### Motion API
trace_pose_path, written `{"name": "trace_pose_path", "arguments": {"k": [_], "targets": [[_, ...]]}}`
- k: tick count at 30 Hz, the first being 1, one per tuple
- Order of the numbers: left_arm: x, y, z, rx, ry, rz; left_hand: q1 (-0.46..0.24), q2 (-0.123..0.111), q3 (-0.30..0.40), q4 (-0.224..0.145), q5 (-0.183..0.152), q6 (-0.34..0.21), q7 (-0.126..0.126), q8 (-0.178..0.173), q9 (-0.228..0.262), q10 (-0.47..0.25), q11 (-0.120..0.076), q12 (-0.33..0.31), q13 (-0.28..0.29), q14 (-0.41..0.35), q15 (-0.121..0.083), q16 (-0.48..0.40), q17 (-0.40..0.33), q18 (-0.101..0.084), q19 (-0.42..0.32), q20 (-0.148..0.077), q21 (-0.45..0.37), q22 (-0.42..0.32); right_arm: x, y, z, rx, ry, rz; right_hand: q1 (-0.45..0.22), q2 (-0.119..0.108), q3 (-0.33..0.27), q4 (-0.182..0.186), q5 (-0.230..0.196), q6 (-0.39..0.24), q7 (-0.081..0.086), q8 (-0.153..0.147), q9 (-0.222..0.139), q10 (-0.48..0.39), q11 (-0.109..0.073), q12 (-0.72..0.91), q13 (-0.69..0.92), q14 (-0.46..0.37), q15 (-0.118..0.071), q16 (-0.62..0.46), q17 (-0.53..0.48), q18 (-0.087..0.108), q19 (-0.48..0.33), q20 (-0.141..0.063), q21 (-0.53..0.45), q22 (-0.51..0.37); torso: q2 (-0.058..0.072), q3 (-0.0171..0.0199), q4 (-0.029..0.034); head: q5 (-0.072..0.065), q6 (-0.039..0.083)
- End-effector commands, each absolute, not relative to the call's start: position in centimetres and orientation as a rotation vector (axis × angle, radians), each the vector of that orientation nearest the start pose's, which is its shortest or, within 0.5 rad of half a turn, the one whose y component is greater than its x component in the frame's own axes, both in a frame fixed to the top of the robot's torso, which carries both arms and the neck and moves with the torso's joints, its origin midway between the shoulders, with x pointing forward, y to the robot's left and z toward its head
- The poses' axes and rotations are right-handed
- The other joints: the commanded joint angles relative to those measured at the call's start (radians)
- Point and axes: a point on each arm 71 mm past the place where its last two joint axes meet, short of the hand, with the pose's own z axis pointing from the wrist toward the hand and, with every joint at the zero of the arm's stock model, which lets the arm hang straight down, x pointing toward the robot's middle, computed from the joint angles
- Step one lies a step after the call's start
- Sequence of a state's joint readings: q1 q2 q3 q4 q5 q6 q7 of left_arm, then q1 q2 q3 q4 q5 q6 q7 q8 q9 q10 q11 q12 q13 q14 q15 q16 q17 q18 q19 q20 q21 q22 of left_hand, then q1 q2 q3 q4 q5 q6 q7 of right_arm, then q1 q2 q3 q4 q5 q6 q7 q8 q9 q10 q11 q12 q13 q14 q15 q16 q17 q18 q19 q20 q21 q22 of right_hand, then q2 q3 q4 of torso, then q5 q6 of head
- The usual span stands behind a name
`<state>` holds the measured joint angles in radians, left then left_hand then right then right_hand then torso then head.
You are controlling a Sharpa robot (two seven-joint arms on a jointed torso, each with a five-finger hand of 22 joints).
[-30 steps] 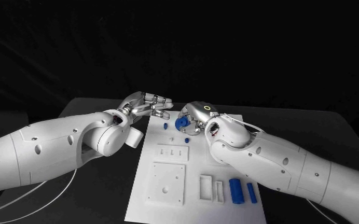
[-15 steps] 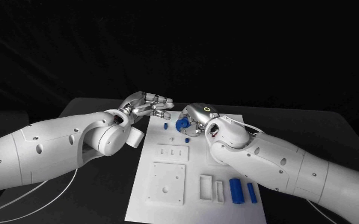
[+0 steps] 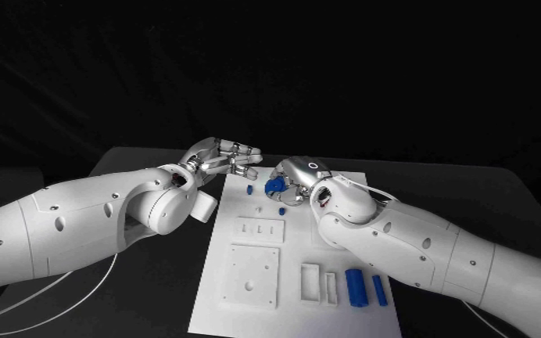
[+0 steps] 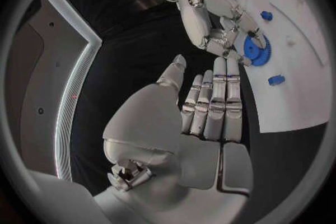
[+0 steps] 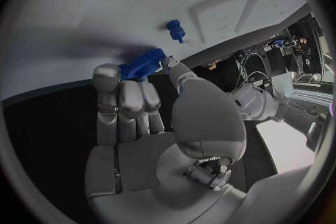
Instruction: Assemble the parts on the task board
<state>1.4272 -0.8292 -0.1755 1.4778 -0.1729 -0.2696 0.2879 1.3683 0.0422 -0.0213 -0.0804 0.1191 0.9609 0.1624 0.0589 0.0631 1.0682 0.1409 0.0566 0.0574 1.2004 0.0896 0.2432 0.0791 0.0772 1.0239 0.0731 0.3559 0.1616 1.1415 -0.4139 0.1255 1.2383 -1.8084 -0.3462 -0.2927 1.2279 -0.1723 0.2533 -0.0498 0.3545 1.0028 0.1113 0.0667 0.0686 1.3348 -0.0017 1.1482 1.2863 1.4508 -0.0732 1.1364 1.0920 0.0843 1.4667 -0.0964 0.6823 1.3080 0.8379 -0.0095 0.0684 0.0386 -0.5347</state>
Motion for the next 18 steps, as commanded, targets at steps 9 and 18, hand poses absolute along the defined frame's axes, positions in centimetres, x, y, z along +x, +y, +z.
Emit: {"name": "trace_pose_path", "arguments": {"k": [9, 18], "targets": [[51.6, 21.1, -11.9, -0.791, 1.531, -1.435, -0.001, 0.002, 0.002, -0.005, 0.005, -0.006, 0.000, 0.003, 0.001, -0.009, -0.001, 0.004, 0.002, -0.006, 0.000, -0.008, -0.001, -0.002, -0.006, -0.001, 0.001, -0.004, 53.2, -7.8, -17.2, -0.199, 1.501, 0.534, 0.006, -0.011, -0.039, 0.087, -0.022, -0.005, 0.000, -0.003, -0.002, -0.006, 0.006, -0.005, -0.008, -0.001, 0.007, -0.004, -0.006, 0.021, 0.052, 0.011, -0.004, 0.074, 0.000, 0.0001, -0.0017, -0.001, -0.001], [51.7, 21.2, -11.9, -0.793, 1.531, -1.431, 0.000, 0.002, 0.002, -0.005, 0.005, -0.006, 0.000, 0.003, 0.001, -0.009, -0.001, 0.004, 0.002, -0.006, 0.000, -0.008, -0.001, -0.002, -0.006, -0.001, 0.001, -0.004, 52.9, -8.6, -17.3, -0.178, 1.485, 0.545, 0.015, -0.012, -0.040, 0.087, -0.020, 0.002, -0.001, -0.004, -0.001, -0.005, 0.004, -0.004, -0.008, -0.002, 0.006, -0.005, -0.007, 0.020, 0.053, 0.010, 0.003, 0.075, 0.000, 0.0024, 0.0001, -0.002, 0.001]]}}
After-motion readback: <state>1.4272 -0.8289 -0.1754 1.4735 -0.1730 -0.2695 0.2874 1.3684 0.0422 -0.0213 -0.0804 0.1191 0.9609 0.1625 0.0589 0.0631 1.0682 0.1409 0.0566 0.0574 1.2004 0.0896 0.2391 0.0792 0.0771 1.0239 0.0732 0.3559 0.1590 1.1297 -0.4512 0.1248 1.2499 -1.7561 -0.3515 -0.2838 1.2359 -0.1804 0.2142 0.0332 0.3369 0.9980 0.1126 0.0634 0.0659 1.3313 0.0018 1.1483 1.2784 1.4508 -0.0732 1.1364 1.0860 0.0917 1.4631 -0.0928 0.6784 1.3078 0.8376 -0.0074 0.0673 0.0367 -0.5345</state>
